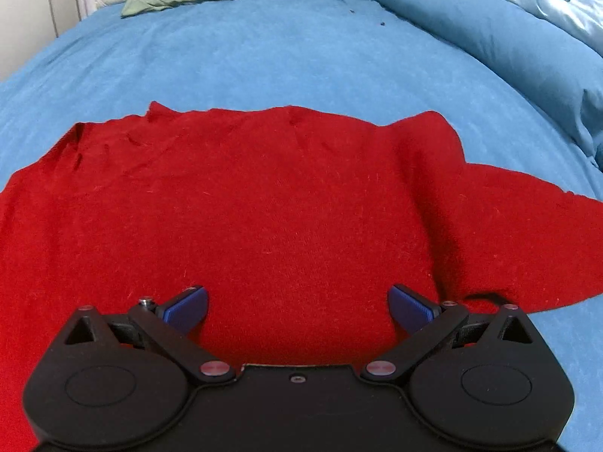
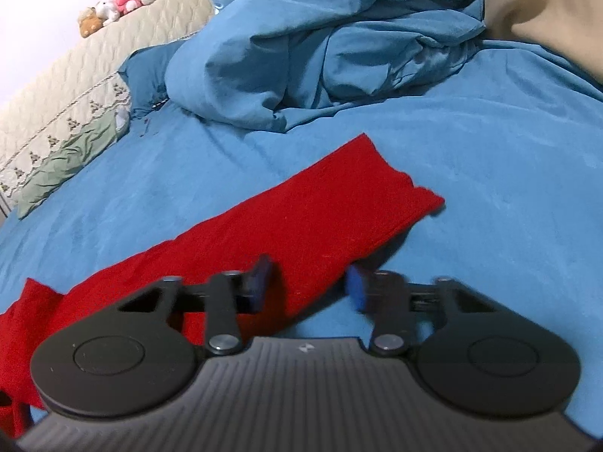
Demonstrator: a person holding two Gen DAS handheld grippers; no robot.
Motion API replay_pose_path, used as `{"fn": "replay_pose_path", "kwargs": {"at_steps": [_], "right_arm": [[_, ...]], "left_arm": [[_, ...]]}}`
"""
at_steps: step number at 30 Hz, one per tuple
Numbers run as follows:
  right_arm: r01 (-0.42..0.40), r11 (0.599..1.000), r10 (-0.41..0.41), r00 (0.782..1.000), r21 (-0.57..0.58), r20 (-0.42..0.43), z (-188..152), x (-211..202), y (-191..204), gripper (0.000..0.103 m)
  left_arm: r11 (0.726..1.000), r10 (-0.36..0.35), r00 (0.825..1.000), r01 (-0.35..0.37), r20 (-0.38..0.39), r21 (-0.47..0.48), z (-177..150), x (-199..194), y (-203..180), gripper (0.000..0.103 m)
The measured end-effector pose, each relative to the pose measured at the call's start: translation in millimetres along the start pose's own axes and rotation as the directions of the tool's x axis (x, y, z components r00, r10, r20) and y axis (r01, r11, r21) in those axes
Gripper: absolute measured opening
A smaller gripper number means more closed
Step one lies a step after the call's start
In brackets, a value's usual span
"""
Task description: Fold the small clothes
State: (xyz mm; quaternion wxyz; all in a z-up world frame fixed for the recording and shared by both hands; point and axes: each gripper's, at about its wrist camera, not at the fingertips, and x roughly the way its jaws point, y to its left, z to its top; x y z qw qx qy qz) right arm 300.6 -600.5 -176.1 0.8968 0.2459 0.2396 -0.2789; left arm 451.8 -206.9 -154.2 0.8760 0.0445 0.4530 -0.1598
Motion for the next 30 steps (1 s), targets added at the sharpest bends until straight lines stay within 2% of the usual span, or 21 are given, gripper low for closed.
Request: {"fn": "replay_pose_path", "kwargs": {"at_steps": [2, 5, 8, 10, 13, 16, 18, 20, 21, 22, 25, 26, 28, 30], "right_arm": [[0.002, 1.000, -0.002, 1.000, 0.002, -0.014, 6, 2, 4, 0.022], [-0.032, 0.999, 0.032, 0.999, -0.021, 0.002, 20, -7, 19, 0.020], [-0.138, 0.988, 0.141, 0.989, -0.066, 0.047, 42, -34, 53, 0.020], [-0.219, 0.969, 0.228, 0.971, -0.112, 0.075, 52, -55, 88, 0.020], [-0.400, 0.902, 0.416, 0.906, -0.166, 0.079, 58, -89, 159, 0.020], [-0.565, 0.794, 0.585, 0.810, -0.224, 0.030, 39, -116, 241, 0.020], [-0.652, 0.717, 0.664, 0.747, -0.246, -0.043, 9, -124, 296, 0.020], [-0.696, 0.666, 0.690, 0.711, -0.268, -0.133, -33, -122, 344, 0.020], [-0.707, 0.648, 0.685, 0.704, -0.284, -0.189, -60, -118, 367, 0.020], [-0.708, 0.638, 0.670, 0.704, -0.302, -0.235, -86, -113, 384, 0.020], [-0.668, 0.631, 0.566, 0.744, -0.395, -0.355, -171, -95, 421, 0.020], [-0.664, 0.624, 0.545, 0.748, -0.412, -0.380, -192, -90, 425, 0.020], [-0.645, 0.614, 0.512, 0.764, -0.455, -0.392, -221, -87, 427, 0.022], [-0.626, 0.598, 0.497, 0.780, -0.500, -0.381, -237, -90, 425, 0.027]], "left_arm": [[1.000, -0.023, 1.000, 0.022, -0.013, -0.017, 4, -1, 6, 0.103], [0.998, -0.038, 0.999, 0.038, -0.006, -0.057, 7, -11, 23, 0.103], [0.996, -0.033, 0.999, 0.035, 0.030, -0.078, 9, -30, 46, 0.103], [0.996, -0.028, 0.998, 0.034, 0.063, -0.083, 10, -50, 63, 0.103], [0.996, -0.005, 0.994, 0.015, 0.108, -0.093, 6, -81, 96, 0.103], [0.992, 0.029, 0.988, -0.010, 0.152, -0.125, -8, -112, 132, 0.103], [0.991, 0.045, 0.985, -0.023, 0.166, -0.135, -17, -125, 154, 0.103], [0.988, 0.084, 0.982, -0.059, 0.171, -0.145, -29, -135, 177, 0.103], [0.986, 0.100, 0.980, -0.074, 0.171, -0.151, -35, -140, 187, 0.103], [0.984, 0.115, 0.979, -0.088, 0.170, -0.158, -42, -142, 199, 0.103], [0.976, 0.146, 0.979, -0.118, 0.145, -0.181, -62, -143, 229, 0.103], [0.976, 0.144, 0.980, -0.118, 0.135, -0.183, -68, -140, 234, 0.103], [0.975, 0.145, 0.982, -0.121, 0.123, -0.186, -77, -139, 247, 0.103], [0.975, 0.145, 0.982, -0.120, 0.121, -0.188, -81, -136, 253, 0.103]]}}
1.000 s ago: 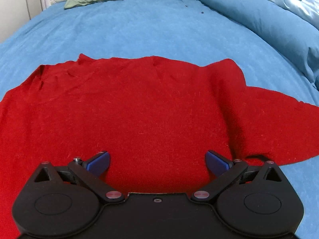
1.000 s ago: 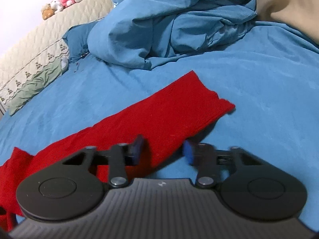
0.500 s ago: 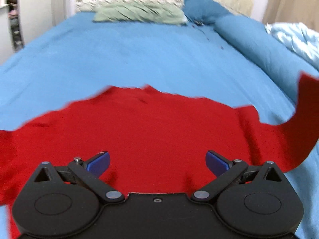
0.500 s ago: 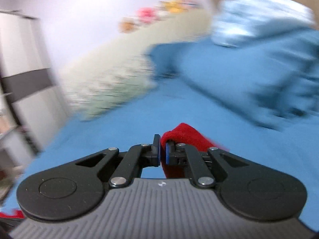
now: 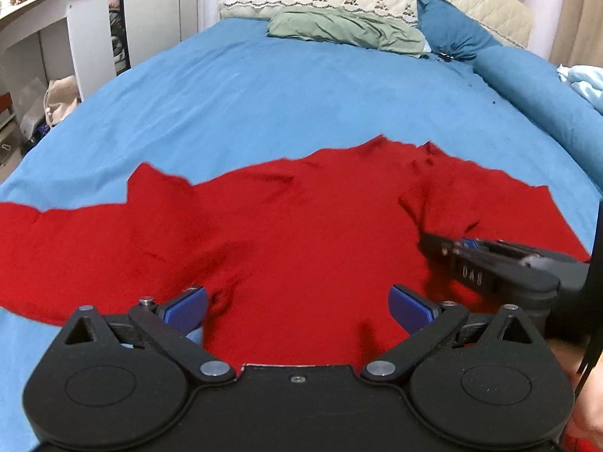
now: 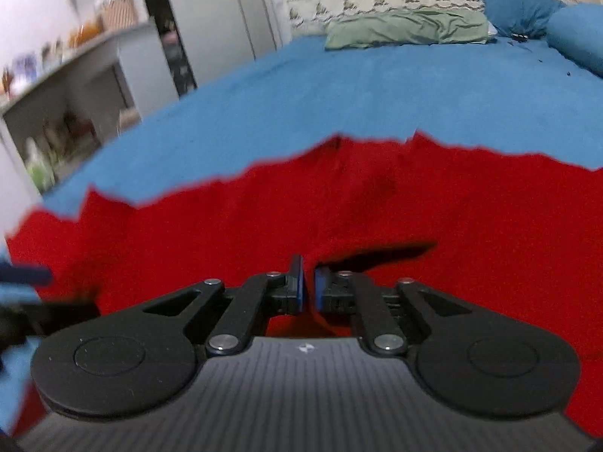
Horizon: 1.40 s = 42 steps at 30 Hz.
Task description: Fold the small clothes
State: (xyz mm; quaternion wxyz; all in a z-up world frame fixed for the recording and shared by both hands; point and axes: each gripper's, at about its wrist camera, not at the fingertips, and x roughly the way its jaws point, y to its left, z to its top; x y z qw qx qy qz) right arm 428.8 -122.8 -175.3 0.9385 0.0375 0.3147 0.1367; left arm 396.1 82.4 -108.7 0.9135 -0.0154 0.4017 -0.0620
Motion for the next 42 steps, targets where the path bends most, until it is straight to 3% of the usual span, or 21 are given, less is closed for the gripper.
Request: {"fn": "replay_pose_path", "kwargs": {"at_steps": [1, 2, 3, 5, 8, 13, 17, 20, 23, 25, 29, 32, 38, 39, 40, 41, 42], "right_arm": [[-0.006, 1.000, 0.006, 1.000, -0.017, 0.003, -1, -2, 2, 0.031], [-0.013, 1.000, 0.013, 1.000, -0.028, 0.004, -2, -6, 0, 0.046], [-0.012, 0.999, 0.012, 1.000, -0.042, 0.008, -2, -12, 0, 0.067], [0.012, 0.995, -0.008, 0.999, -0.098, 0.039, -2, -30, -3, 0.086], [0.112, 0.971, -0.097, 0.992, -0.211, 0.080, -12, -61, -13, 0.096], [0.332, 0.909, -0.315, 0.943, -0.252, 0.108, -31, -90, -54, 0.097], [0.398, 0.901, -0.392, 0.917, -0.175, 0.068, -39, -94, -93, 0.097], [0.403, 0.908, -0.401, 0.915, -0.118, 0.041, -46, -95, -117, 0.097], [0.392, 0.916, -0.391, 0.920, -0.082, 0.035, -52, -97, -132, 0.097], [0.380, 0.924, -0.379, 0.925, -0.048, 0.030, -56, -102, -142, 0.097], [0.370, 0.929, -0.371, 0.929, 0.017, 0.023, -52, -105, -153, 0.097], [0.363, 0.930, -0.364, 0.931, 0.054, 0.015, -53, -111, -158, 0.097], [0.355, 0.933, -0.355, 0.935, 0.057, -0.006, -50, -110, -161, 0.099], [0.354, 0.934, -0.354, 0.935, 0.055, -0.010, -49, -109, -162, 0.099], [0.353, 0.934, -0.353, 0.936, 0.054, -0.011, -48, -109, -162, 0.099], [0.352, 0.934, -0.352, 0.936, 0.051, -0.013, -46, -107, -163, 0.099], [0.355, 0.934, -0.355, 0.935, 0.047, -0.013, -45, -105, -163, 0.099]], "left_arm": [[1.000, -0.006, 1.000, 0.006, 0.002, -0.004, 0, 1, 1, 0.103], [1.000, -0.018, 1.000, 0.018, 0.007, -0.009, 1, 1, 1, 0.103], [0.999, -0.031, 0.999, 0.031, 0.013, -0.014, 3, 1, -3, 0.103], [0.998, -0.068, 0.997, 0.068, 0.032, -0.013, 5, 0, -9, 0.103], [0.991, -0.127, 0.990, 0.124, 0.061, 0.043, 6, -2, -30, 0.103], [0.969, -0.183, 0.981, 0.169, 0.061, 0.180, 12, 21, -91, 0.100], [0.971, -0.178, 0.984, 0.177, -0.008, 0.162, 19, 61, -120, 0.076], [0.979, -0.169, 0.985, 0.172, -0.042, 0.109, 21, 84, -122, 0.063], [0.983, -0.160, 0.987, 0.161, -0.015, 0.089, 24, 88, -118, 0.053], [0.986, -0.164, 0.986, 0.164, -0.004, 0.024, 24, 86, -109, 0.047], [0.980, -0.138, 0.989, 0.144, 0.053, -0.137, 18, 77, -77, 0.046], [0.962, -0.174, 0.982, 0.186, 0.076, -0.202, 9, 75, -57, 0.043], [0.967, -0.197, 0.976, 0.209, 0.095, -0.144, 12, 79, -60, 0.043], [0.965, -0.199, 0.975, 0.212, 0.098, -0.154, 13, 80, -59, 0.040], [0.964, -0.194, 0.976, 0.209, 0.102, -0.167, 14, 80, -56, 0.016], [0.965, -0.182, 0.978, 0.198, 0.102, -0.174, 12, 78, -55, 0.004], [0.965, -0.169, 0.979, 0.187, 0.111, -0.182, 14, 75, -52, 0.004]]}}
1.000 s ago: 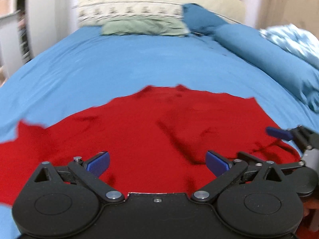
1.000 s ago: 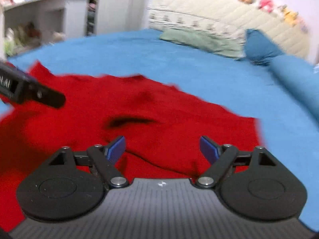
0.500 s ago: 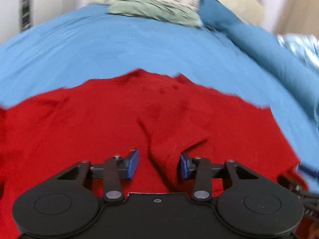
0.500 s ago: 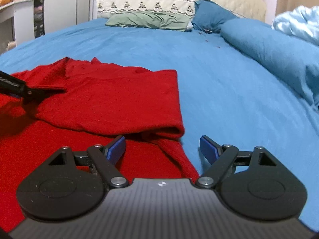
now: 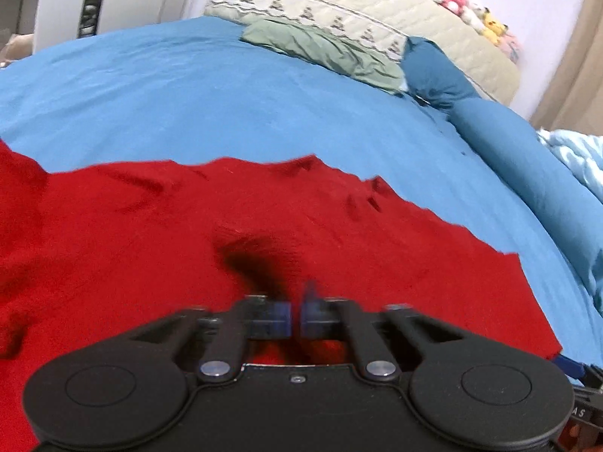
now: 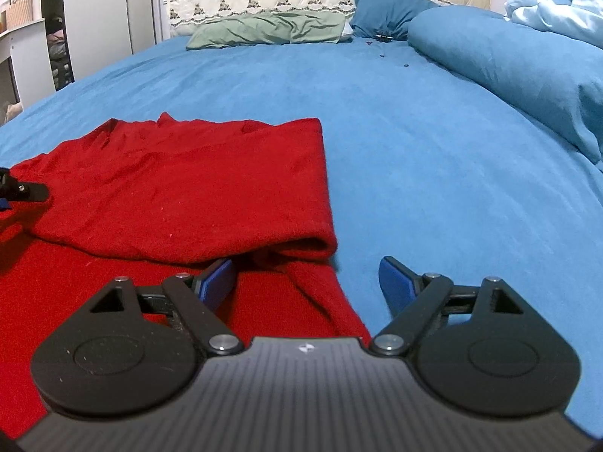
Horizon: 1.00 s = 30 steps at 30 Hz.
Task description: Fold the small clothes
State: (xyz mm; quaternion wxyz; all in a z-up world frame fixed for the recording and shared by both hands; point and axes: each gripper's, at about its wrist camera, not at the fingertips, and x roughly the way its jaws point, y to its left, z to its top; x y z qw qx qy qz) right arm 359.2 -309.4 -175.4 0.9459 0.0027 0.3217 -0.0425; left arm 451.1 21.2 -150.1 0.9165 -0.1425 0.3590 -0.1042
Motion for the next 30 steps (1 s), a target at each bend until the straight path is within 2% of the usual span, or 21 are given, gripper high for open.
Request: {"fn": "replay_pose_path", "kwargs": {"at_steps": [3, 6, 8, 11, 15, 17, 20, 21, 24, 26, 28, 30], "right_arm": [[0.008, 1.000, -0.008, 1.000, -0.016, -0.002, 6, 7, 4, 0.099], [0.013, 0.999, -0.014, 1.000, -0.045, -0.002, 10, 12, 8, 0.099], [0.018, 0.998, -0.018, 1.000, -0.066, -0.006, 12, 15, 10, 0.099], [0.024, 0.998, -0.025, 1.000, -0.061, -0.014, 14, 18, 8, 0.099], [0.102, 0.993, -0.103, 0.995, -0.065, -0.016, 13, 14, -2, 0.098], [0.095, 0.994, -0.097, 0.995, -0.047, -0.036, 12, 14, -12, 0.098], [0.095, 0.995, -0.096, 0.994, -0.028, -0.050, 12, 12, -24, 0.098], [0.089, 0.996, -0.090, 0.994, -0.030, -0.056, 12, 10, -26, 0.098], [0.078, 0.994, -0.083, 0.994, -0.079, -0.067, 12, -2, -26, 0.098], [0.045, 0.993, -0.051, 0.997, -0.105, -0.053, 12, -18, -21, 0.098], [-0.033, 0.993, 0.034, 0.999, -0.110, 0.004, 15, -38, -12, 0.098], [-0.111, 0.989, 0.115, 0.992, -0.098, 0.045, 20, -45, 2, 0.099]], "left_arm": [[0.999, 0.036, 0.994, -0.037, 0.099, 0.001, 13, -22, 3, 0.004], [0.993, 0.109, 0.974, -0.116, 0.197, 0.024, 20, -51, 19, 0.004], [0.990, 0.129, 0.972, -0.136, 0.198, 0.023, 22, -57, 35, 0.004], [0.988, 0.149, 0.976, -0.152, 0.159, 0.011, 17, -54, 52, 0.004], [0.990, 0.140, 0.979, -0.143, 0.150, 0.008, 7, -59, 62, 0.005], [0.989, 0.145, 0.980, -0.149, 0.135, 0.018, 2, -58, 65, 0.007], [0.984, 0.169, 0.982, -0.172, 0.090, 0.035, -7, -62, 73, 0.016], [0.981, 0.183, 0.980, -0.188, 0.080, 0.046, -10, -66, 75, 0.016], [0.962, 0.242, 0.967, -0.251, 0.083, 0.111, -20, -88, 77, 0.020], [0.943, 0.284, 0.952, -0.298, 0.112, 0.149, -24, -107, 75, 0.047], [0.947, 0.251, 0.956, -0.275, 0.156, 0.164, -23, -122, 73, 0.054], [0.958, 0.200, 0.968, -0.225, 0.151, 0.176, -15, -123, 64, 0.054]]}}
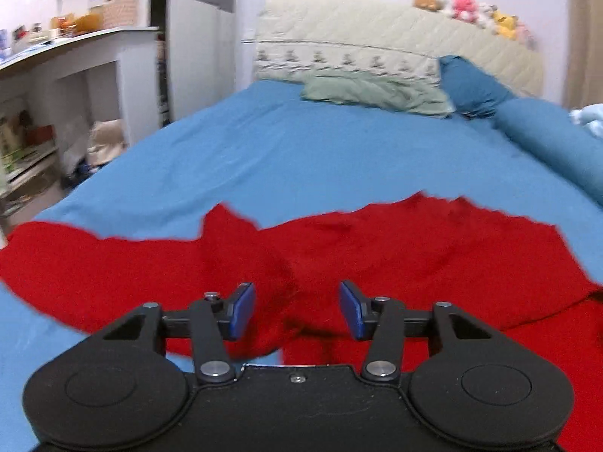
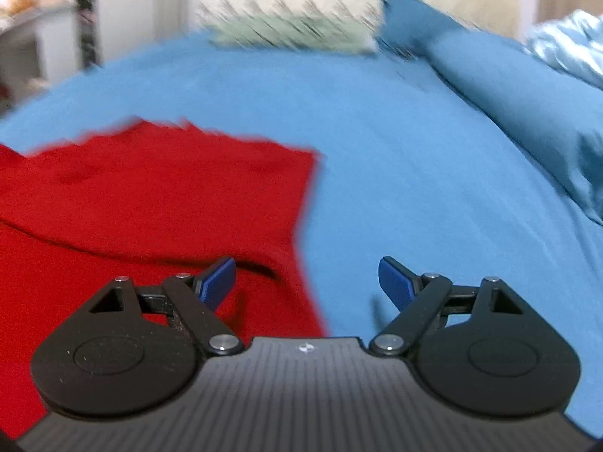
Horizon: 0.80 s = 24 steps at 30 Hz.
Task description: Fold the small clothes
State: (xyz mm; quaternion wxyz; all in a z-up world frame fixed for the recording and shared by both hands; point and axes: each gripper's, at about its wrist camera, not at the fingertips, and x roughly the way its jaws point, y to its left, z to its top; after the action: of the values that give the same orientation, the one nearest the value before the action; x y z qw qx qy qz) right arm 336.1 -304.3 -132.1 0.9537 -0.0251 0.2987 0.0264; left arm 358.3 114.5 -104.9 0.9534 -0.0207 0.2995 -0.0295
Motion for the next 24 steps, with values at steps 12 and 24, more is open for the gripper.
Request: {"fn": "replay_pose_path", "kwargs": {"at_steps": [12, 24], "right_arm": [[-0.012, 0.989, 0.020, 0.998, 0.148, -0.052, -3, 75, 23, 0.098], [-0.121, 0.987, 0.113, 0.991, 0.102, 0.074, 40, 11, 61, 0.099]], "left_arm": [[0.998, -0.056, 0.989, 0.056, -0.136, -0.003, -14, 76, -34, 0.060], [0.999, -0.025, 0.997, 0.028, -0.075, 0.029, 28, 14, -46, 0.070]]}}
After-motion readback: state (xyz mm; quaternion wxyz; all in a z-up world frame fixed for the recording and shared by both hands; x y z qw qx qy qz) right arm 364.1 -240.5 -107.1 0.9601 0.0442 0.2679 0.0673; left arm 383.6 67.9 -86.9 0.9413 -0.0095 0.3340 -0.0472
